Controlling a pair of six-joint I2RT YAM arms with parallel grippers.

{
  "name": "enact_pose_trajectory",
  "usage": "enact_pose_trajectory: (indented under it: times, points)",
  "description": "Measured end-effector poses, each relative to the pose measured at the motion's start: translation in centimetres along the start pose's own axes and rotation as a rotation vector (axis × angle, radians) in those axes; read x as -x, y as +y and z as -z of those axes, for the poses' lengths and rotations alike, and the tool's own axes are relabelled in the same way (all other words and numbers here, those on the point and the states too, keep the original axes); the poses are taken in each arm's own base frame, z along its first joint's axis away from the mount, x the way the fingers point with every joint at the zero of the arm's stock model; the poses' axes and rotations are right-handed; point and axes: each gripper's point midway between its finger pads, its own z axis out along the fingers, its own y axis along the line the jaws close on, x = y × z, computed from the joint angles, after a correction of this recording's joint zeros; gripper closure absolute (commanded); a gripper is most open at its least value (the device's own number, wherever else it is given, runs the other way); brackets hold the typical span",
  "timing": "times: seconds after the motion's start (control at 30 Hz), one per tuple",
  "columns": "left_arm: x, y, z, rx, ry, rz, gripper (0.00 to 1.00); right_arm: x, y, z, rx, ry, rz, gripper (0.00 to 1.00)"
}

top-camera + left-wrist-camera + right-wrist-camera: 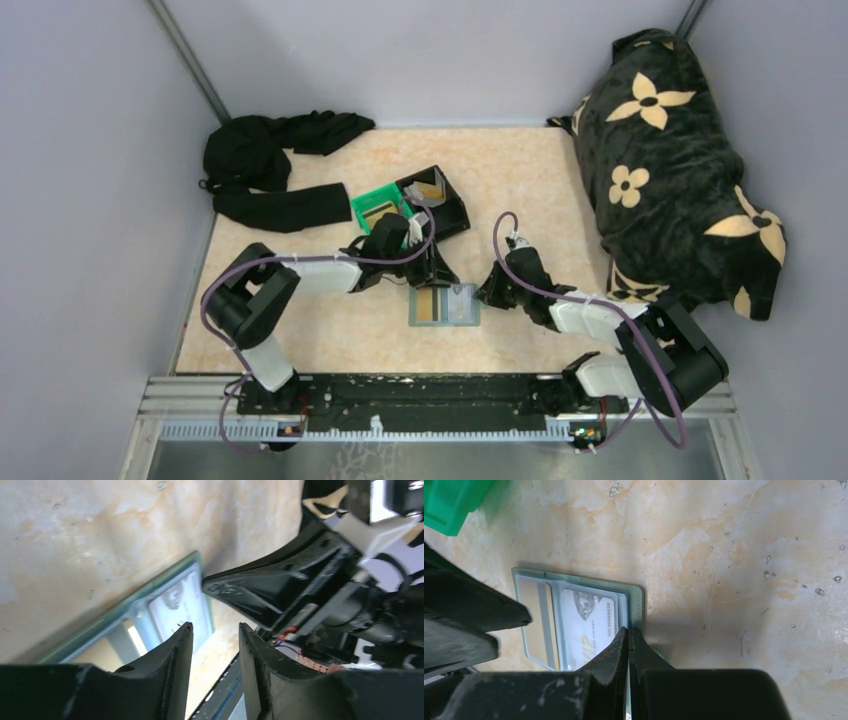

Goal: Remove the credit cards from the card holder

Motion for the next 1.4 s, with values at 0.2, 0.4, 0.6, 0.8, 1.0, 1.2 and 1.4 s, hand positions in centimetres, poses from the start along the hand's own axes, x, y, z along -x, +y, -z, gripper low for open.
enact_pose_trajectory:
  times: [0.2, 0.4, 0.6, 0.8, 1.0, 1.2, 1.4]
  points:
    - [0.2, -3.0, 1.2, 0.028, -0.027, -0.022, 0.53, 0.0, 0.0, 0.0, 0.0, -0.001, 0.002, 1.0]
    - [-2.6, -1.0, 1.7, 0.135, -0.07, 0.049, 0.48, 0.0, 0.0, 0.1, 0.003, 0.0, 0.016, 1.0]
    - [-4.8, 2.2, 1.5, 0.243, -0.125, 0.092, 0.4, -0.3, -0.3, 0.8, -0.01, 0.013, 0.042, 1.0]
    - [-3.7, 1.4, 0.0, 0.207, -0.212, 0.051, 0.31, -0.8, -0.8, 1.4, -0.023, 0.029, 0.066, 1.0]
    - [-3.0, 1.2, -0.9, 0.181, -0.241, 0.021, 0.39, -1.0, -0.9, 1.6, -0.015, 0.022, 0.069, 1.0]
    - [-2.6, 1.1, -1.5, 0.137, -0.224, -0.012, 0.4, -0.8, -1.1, 1.5, 0.011, 0.014, 0.041, 1.0]
    - [-2.1, 0.7, -2.2, 0.047, -0.181, -0.026, 0.42, -0.6, -1.4, 1.6, 0.041, 0.008, -0.003, 1.0]
